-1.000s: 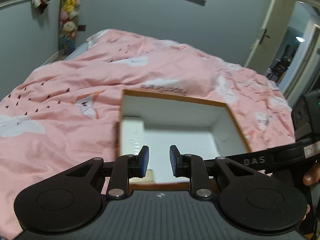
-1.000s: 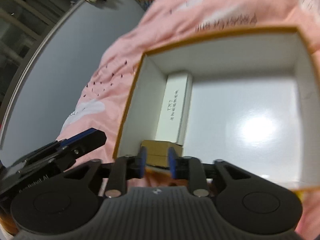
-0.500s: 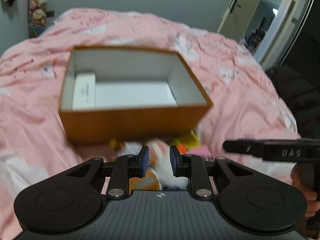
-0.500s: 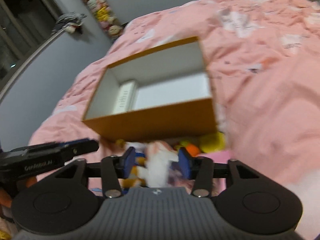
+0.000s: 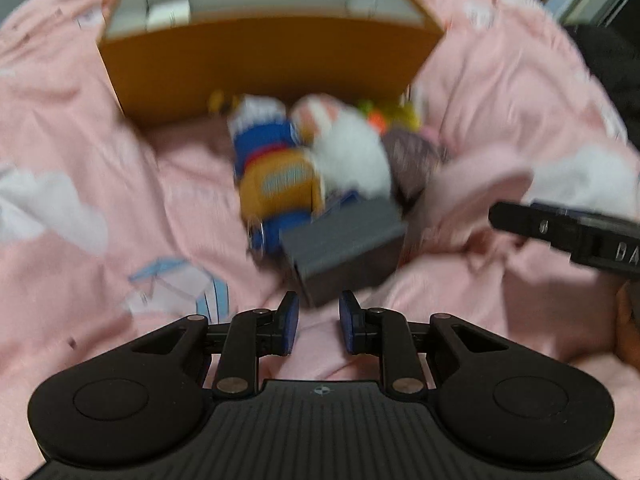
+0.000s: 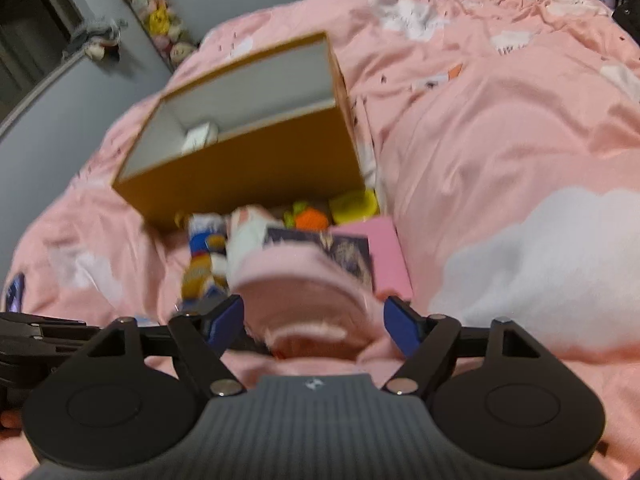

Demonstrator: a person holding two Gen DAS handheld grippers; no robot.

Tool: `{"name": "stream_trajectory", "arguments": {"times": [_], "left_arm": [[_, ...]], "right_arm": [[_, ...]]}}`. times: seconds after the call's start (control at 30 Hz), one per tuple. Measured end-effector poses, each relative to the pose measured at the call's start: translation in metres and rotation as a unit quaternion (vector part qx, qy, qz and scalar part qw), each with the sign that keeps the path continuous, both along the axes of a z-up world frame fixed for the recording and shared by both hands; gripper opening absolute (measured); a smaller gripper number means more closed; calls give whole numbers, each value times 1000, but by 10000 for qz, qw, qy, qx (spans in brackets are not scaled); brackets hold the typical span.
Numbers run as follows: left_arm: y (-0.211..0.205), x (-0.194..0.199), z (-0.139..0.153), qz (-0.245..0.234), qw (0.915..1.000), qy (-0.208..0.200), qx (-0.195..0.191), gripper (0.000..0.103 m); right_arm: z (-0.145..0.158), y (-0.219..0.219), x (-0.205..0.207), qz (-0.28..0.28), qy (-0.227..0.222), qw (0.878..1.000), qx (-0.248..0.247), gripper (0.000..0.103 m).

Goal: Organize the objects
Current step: 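Move back to the pile and grasp the dark gray box with the left tool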

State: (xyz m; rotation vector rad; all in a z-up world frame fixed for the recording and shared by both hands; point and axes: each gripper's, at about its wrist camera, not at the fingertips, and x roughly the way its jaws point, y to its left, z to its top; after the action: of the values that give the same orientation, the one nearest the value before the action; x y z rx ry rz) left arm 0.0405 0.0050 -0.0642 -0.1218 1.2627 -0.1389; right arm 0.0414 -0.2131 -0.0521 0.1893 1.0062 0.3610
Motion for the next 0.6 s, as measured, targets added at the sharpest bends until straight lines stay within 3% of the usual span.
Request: {"name": "stream_trajectory", "arguments": {"times": [0.17,0.27,0.37,0.6], "left_arm": [[-7,4,-18,-130,9993,286,194,26],[-7,5,-16,-158,9993,287,193,26],[-1,6,-10,4,9999,147,56,26],[5,9,13,112,9990,-426,-110,30]], "right_arm": [[-17,6,5,108,134,9993,-324,73],[-23,8,8,241,134,9993,-269,73],[-25,8,10,298,68,9994,-175,72],[-21,10,8,375,-87,9992,-95,51]]}}
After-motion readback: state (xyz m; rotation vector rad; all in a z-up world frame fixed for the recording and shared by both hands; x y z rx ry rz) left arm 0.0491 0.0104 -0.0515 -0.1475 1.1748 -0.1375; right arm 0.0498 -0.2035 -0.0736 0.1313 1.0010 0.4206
